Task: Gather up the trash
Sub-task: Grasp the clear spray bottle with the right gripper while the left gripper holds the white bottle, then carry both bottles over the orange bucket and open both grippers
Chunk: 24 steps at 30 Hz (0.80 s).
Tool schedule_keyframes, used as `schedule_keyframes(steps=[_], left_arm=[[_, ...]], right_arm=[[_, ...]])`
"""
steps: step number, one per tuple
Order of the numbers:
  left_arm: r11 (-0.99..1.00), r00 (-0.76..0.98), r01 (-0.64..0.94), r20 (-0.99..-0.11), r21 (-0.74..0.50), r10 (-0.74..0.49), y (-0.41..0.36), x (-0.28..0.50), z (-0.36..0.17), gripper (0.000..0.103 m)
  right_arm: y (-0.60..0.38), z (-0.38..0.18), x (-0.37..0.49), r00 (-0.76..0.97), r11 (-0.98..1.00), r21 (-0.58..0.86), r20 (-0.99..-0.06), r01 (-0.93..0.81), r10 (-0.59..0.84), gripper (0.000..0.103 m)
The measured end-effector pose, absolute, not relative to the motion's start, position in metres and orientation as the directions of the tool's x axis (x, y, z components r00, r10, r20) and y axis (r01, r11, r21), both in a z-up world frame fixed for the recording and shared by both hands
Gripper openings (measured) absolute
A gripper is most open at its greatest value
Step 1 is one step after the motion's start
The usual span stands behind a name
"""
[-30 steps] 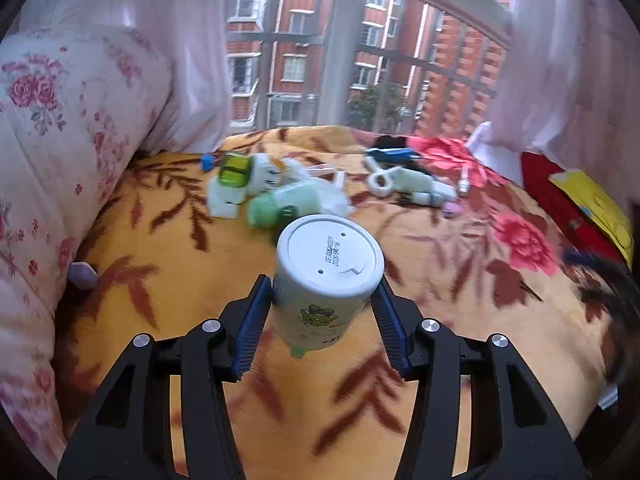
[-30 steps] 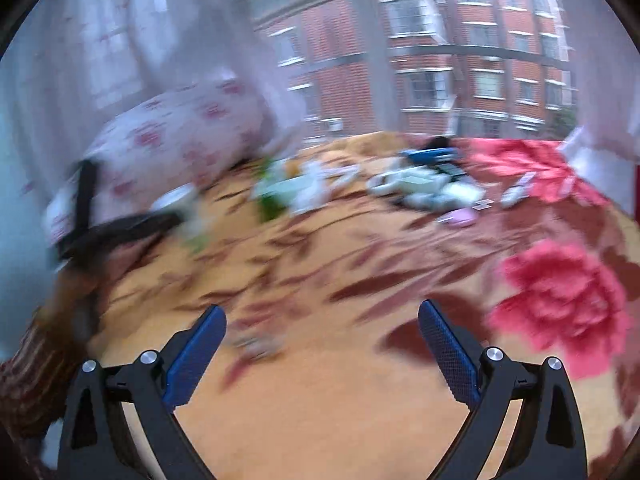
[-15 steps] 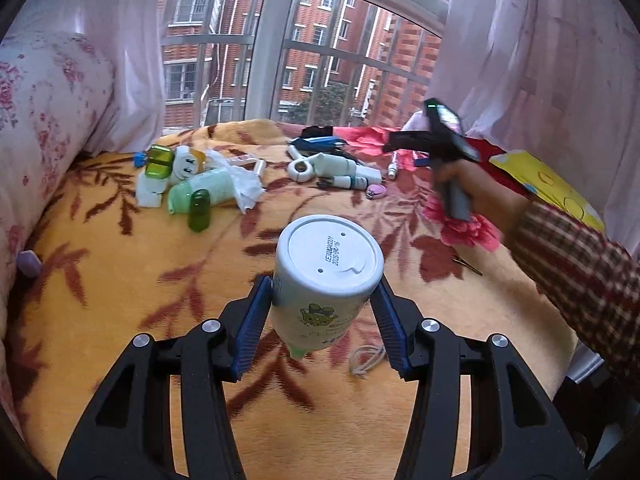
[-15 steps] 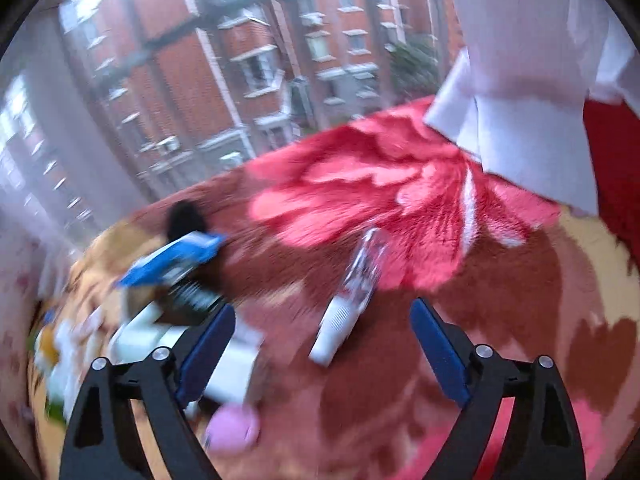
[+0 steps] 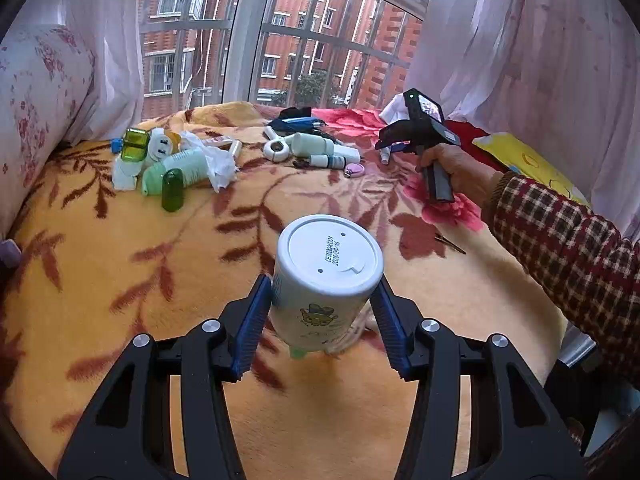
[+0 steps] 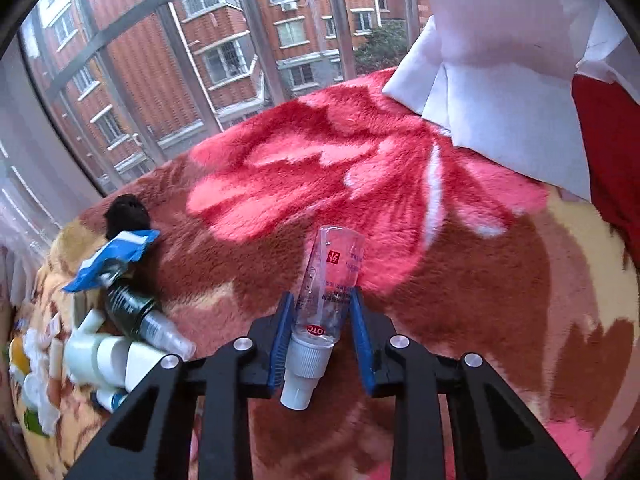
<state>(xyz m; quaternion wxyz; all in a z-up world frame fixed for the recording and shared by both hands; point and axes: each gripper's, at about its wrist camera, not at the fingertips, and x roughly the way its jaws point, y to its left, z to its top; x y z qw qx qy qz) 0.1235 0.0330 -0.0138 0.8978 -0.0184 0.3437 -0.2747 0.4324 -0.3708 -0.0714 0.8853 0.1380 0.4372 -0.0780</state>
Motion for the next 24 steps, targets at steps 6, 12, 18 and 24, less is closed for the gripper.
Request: schedule_keyframes(steps=[6, 12, 18, 24], left_arm=[[0.845, 0.604, 0.483, -0.612, -0.230, -0.511, 0.028, 0.105, -0.010, 0.050], [0.838, 0.605, 0.501, -0.605, -0.216, -0.518, 0.023, 0.062, 0.003, 0.050], [0.826, 0.593, 0.522, -0.606, -0.211, -0.530, 0.021, 0.005, 0.014, 0.050], [0.800, 0.529, 0.567, -0.658, -0.197, -0.536, 0.019, -0.058, 0.008, 0.050]], right_arm=[[-0.363, -0.051, 0.382, 0.658, 0.961, 0.217, -0.751, 0.173, 0.051, 0.026], [-0.310, -0.008, 0.292, 0.714, 0.970, 0.242, -0.674, -0.030, 0.190, 0.025], [-0.259, 0.036, 0.175, 0.727, 0.939, 0.251, -0.596, -0.237, 0.342, 0.024], [-0.209, 0.049, 0.037, 0.645, 0.863, 0.262, -0.579, -0.432, 0.498, 0.024]])
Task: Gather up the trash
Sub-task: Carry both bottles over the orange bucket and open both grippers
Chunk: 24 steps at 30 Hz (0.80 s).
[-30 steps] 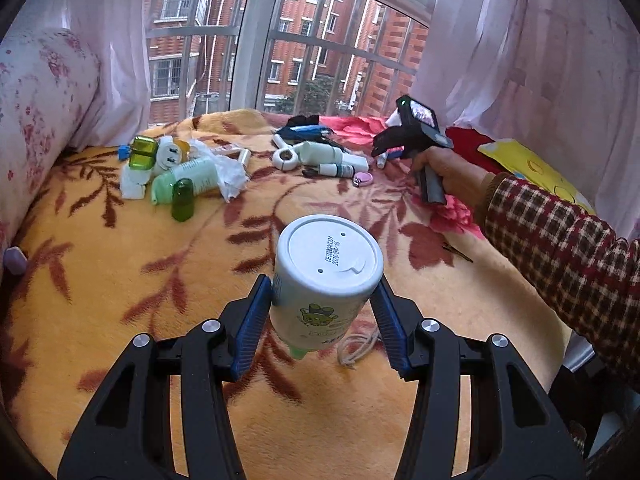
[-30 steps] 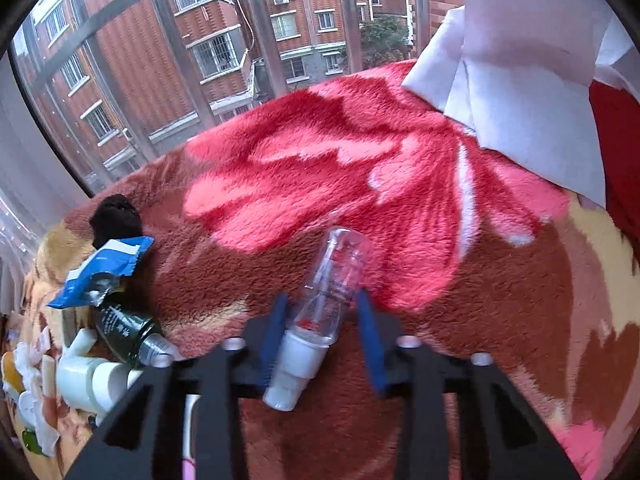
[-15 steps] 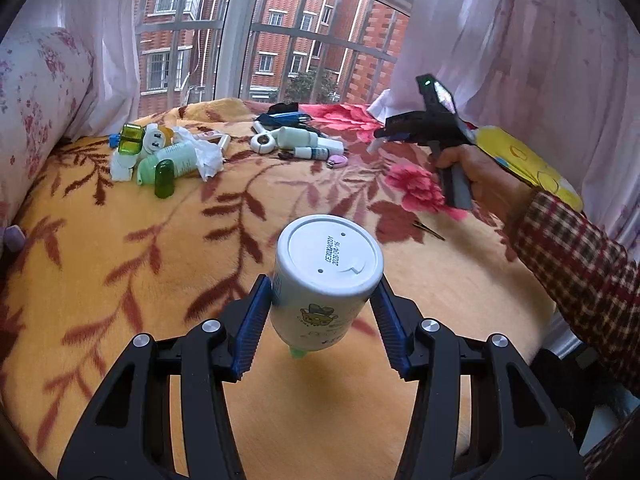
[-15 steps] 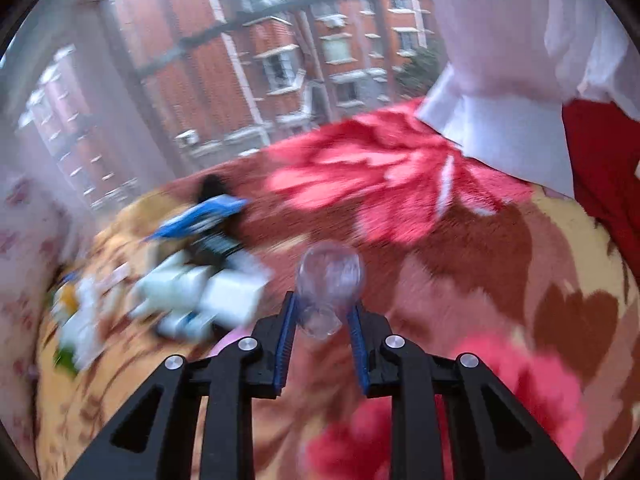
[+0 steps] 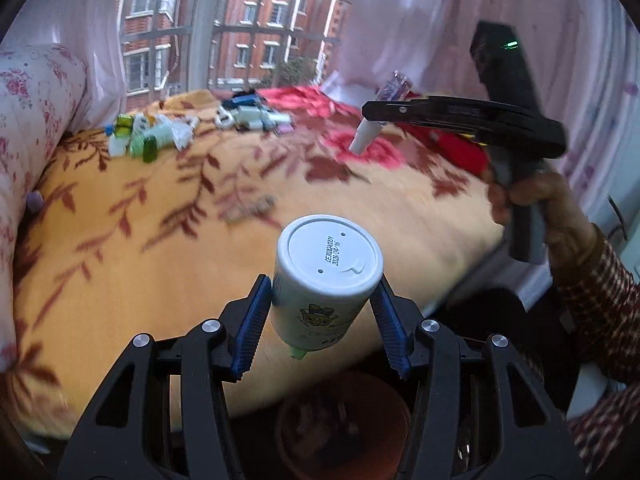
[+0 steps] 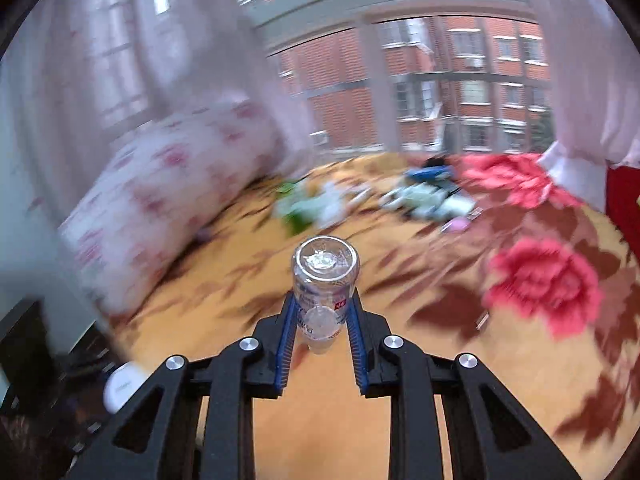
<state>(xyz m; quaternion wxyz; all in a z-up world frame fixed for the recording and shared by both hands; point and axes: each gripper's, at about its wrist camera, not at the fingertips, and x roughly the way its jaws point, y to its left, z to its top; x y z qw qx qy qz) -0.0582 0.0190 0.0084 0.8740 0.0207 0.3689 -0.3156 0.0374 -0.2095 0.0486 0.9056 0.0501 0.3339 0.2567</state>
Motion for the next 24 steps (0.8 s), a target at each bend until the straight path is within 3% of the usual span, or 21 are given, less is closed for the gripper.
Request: schedule_keyframes(steps=[5, 14, 16, 18, 24], left_arm=[[0.760, 0.402, 0.613, -0.742, -0.216, -0.536, 0.011, -0.101, -0.020, 0.050], [0.745, 0.125, 0.590, -0.876, -0.312, -0.466, -0.012, -0.119, -0.117, 0.051], [0.753, 0.075, 0.570, -0.892, -0.329, -0.447, -0.015, -0.117, -0.132, 0.060], [0.770, 0.055, 0.556, -0.910, -0.313, -0.410, -0.018, -0.114, -0.140, 0.066], [0.760, 0.113, 0.570, -0.886, -0.313, -0.450, -0.011, -0.110, -0.124, 0.066]], right_arm=[[-0.182, 0.021, -0.046, 0.530, 0.814, 0.275, -0.644, -0.512, 0.552, 0.024], [-0.158, -0.109, -0.116, 0.196, 0.806, 0.360, -0.848, -0.470, 0.492, 0.025], [-0.157, -0.127, -0.122, 0.139, 0.818, 0.363, -0.875, -0.446, 0.463, 0.055], [-0.159, -0.135, -0.124, 0.155, 0.844, 0.325, -0.893, -0.426, 0.422, 0.076], [-0.177, -0.105, -0.116, 0.274, 0.855, 0.299, -0.857, -0.423, 0.436, 0.078]])
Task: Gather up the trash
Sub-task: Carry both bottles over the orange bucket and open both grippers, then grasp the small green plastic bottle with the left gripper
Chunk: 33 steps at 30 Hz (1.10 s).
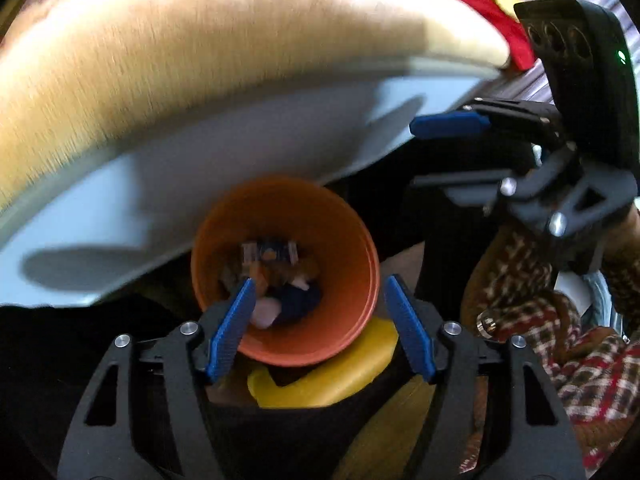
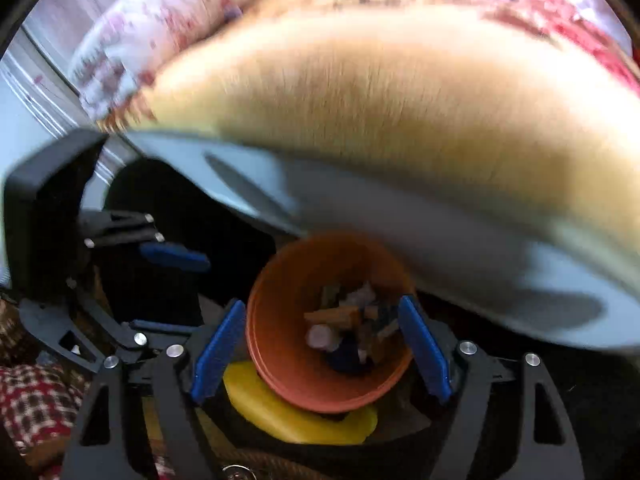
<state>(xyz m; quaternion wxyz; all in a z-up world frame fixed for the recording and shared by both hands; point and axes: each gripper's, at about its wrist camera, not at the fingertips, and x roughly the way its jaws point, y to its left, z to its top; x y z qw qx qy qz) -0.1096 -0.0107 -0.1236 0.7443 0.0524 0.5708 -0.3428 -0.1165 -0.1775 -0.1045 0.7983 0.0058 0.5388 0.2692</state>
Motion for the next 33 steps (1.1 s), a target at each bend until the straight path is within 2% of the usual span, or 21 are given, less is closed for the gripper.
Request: schedule_keyframes(steps=[2, 6, 8, 9, 12, 17, 20, 23, 29, 33], left_arm=[[0.755, 0.172, 0.580, -0.861, -0.304, -0.478, -0.007, -0.110, -0.109, 0.066], [0.766, 0.346, 0.584, -0.771, -0.269, -0.535, 0.005, -0.095, -0.064, 0.066], [0.784, 0.450, 0.570, -0.705, -0.247, -0.549, 0.018, -0.077, -0.037, 0.072], [0.795, 0.489, 0.559, -0.680, -0.236, -0.546, 0.024, -0.067, -0.025, 0.073], [0.850, 0.617, 0.492, -0.613, -0.188, -0.493, 0.044, -0.021, 0.004, 0.075], [0.933, 0.726, 0.338, -0.597, -0.122, -0.341, 0.064, 0.087, 0.020, 0.075], [0.953, 0.724, 0.275, -0.625, -0.128, -0.292, 0.066, 0.156, 0.010, 0.075], [0.965, 0.719, 0.253, -0.653, -0.074, -0.239, 0.059, 0.198, -0.002, 0.075], [0.970, 0.674, 0.206, -0.699, -0.132, -0.238, 0.057, 0.270, -0.032, 0.075], [0.973, 0.662, 0.176, -0.713, -0.151, -0.230, 0.055, 0.300, -0.044, 0.075]], right_arm=[[-0.185, -0.083, -0.113, 0.345, 0.848, 0.297, -0.815, -0.440, 0.465, 0.079], [-0.193, -0.023, -0.102, 0.533, 0.834, 0.264, -0.666, -0.485, 0.522, 0.085], [-0.195, 0.002, -0.093, 0.604, 0.828, 0.251, -0.584, -0.501, 0.542, 0.090], [-0.195, 0.016, -0.088, 0.641, 0.824, 0.240, -0.531, -0.514, 0.554, 0.094], [-0.190, 0.038, -0.068, 0.707, 0.840, 0.191, -0.465, -0.508, 0.533, 0.095], [-0.183, 0.045, -0.029, 0.744, 0.854, 0.174, -0.426, -0.490, 0.514, 0.095], [-0.185, 0.038, -0.013, 0.750, 0.859, 0.176, -0.424, -0.481, 0.507, 0.095], [-0.189, 0.029, -0.005, 0.750, 0.867, 0.160, -0.443, -0.472, 0.490, 0.095], [-0.203, 0.008, 0.014, 0.730, 0.876, 0.184, -0.491, -0.447, 0.475, 0.097], [-0.213, 0.001, 0.020, 0.723, 0.871, 0.204, -0.491, -0.447, 0.486, 0.097]])
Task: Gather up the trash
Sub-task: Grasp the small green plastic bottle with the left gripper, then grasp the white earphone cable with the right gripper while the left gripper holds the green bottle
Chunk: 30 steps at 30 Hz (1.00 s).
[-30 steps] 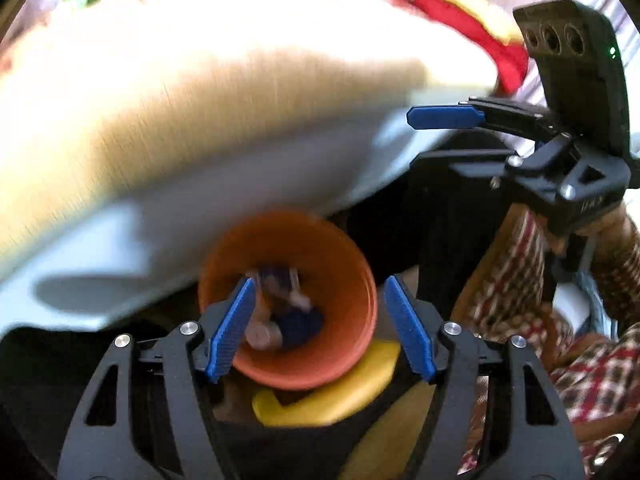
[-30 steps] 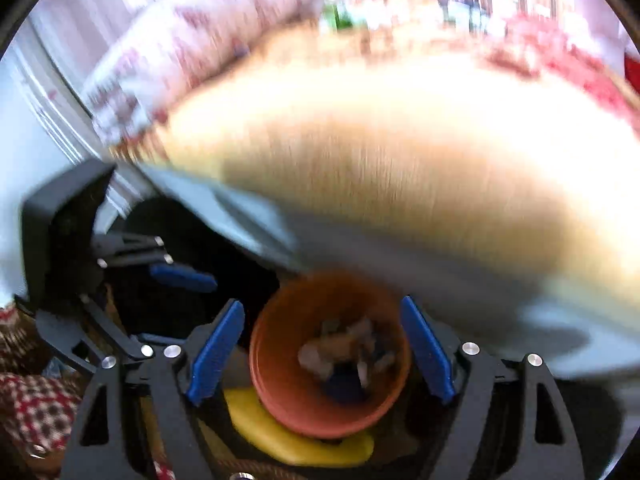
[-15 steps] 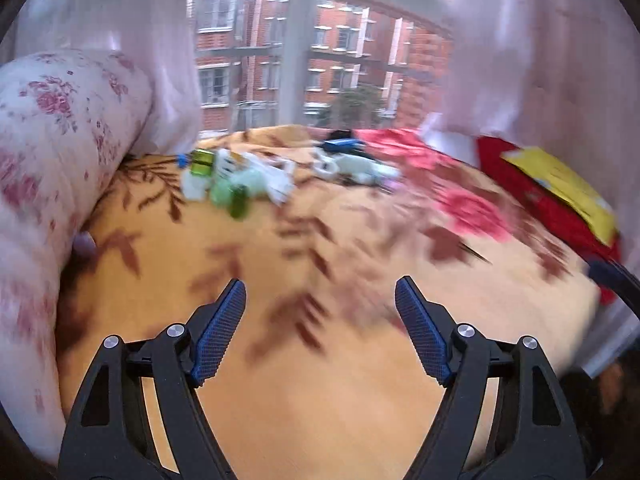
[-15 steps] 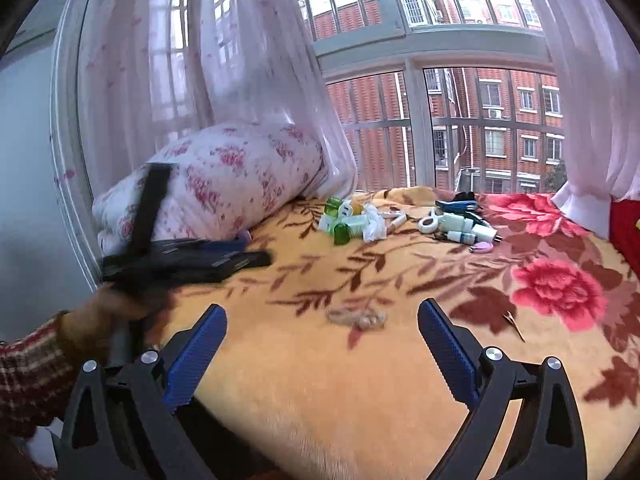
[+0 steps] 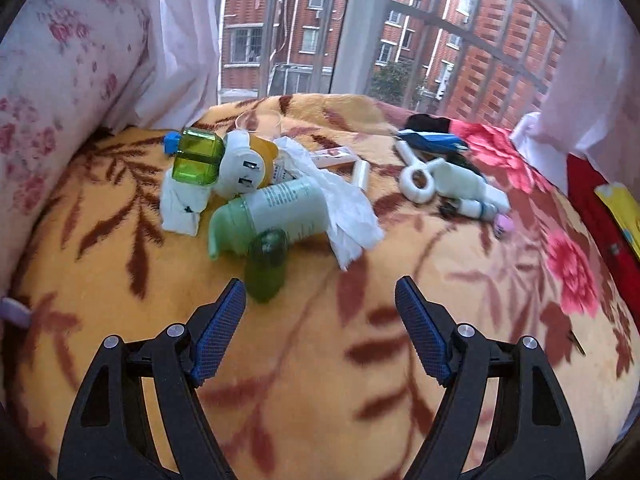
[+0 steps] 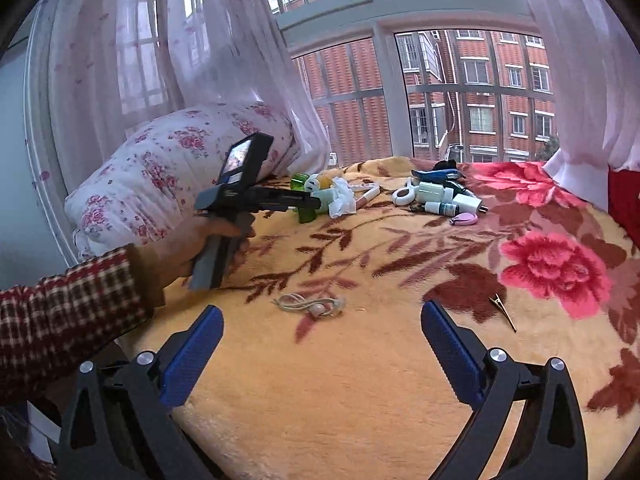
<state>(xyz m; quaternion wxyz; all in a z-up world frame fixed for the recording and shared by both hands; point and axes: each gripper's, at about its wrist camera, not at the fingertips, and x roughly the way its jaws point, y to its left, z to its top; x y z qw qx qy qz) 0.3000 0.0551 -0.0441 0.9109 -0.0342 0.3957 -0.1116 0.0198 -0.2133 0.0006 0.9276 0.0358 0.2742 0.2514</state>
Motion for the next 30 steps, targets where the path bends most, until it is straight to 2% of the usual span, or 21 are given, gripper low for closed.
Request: schedule_keyframes(steps=[4, 6, 7, 10, 15, 20, 25, 30], left_arm=[[0.984, 0.656, 0.145, -0.734, -0.105, -0.175, 0.053, 0.321, -0.054, 0.075], [0.986, 0.653, 0.127, -0.739, -0.110, -0.167, 0.056, 0.331, -0.060, 0.051], [0.989, 0.654, 0.108, -0.742, -0.101, -0.147, 0.060, 0.332, -0.062, 0.029], [0.989, 0.676, 0.095, -0.722, -0.116, -0.149, 0.070, 0.323, -0.061, 0.028], [0.981, 0.702, 0.158, -0.687, -0.110, -0.190, 0.067, 0.287, -0.045, 0.028], [0.963, 0.711, 0.219, -0.650, -0.154, -0.266, 0.063, 0.228, -0.025, 0.028], [0.947, 0.707, 0.257, -0.631, -0.191, -0.319, 0.063, 0.171, -0.016, 0.028], [0.940, 0.696, 0.290, -0.635, -0.179, -0.335, 0.062, 0.126, -0.019, 0.028]], right_arm=[[-0.220, -0.002, 0.023, 0.719, 0.860, 0.229, -0.475, -0.456, 0.508, 0.098], [-0.224, -0.003, 0.025, 0.721, 0.855, 0.247, -0.462, -0.455, 0.517, 0.098], [-0.225, -0.003, 0.025, 0.721, 0.854, 0.256, -0.457, -0.454, 0.521, 0.098], [-0.231, -0.002, 0.030, 0.738, 0.871, 0.266, -0.463, -0.413, 0.491, 0.098], [-0.227, -0.006, 0.049, 0.695, 0.877, 0.261, -0.535, -0.405, 0.480, 0.098], [-0.183, -0.013, 0.066, 0.629, 0.850, 0.088, -0.634, -0.520, 0.450, 0.097], [-0.153, -0.023, 0.095, 0.554, 0.809, 0.066, -0.696, -0.584, 0.457, 0.098], [-0.123, -0.048, 0.128, 0.463, 0.779, 0.053, -0.778, -0.625, 0.424, 0.096]])
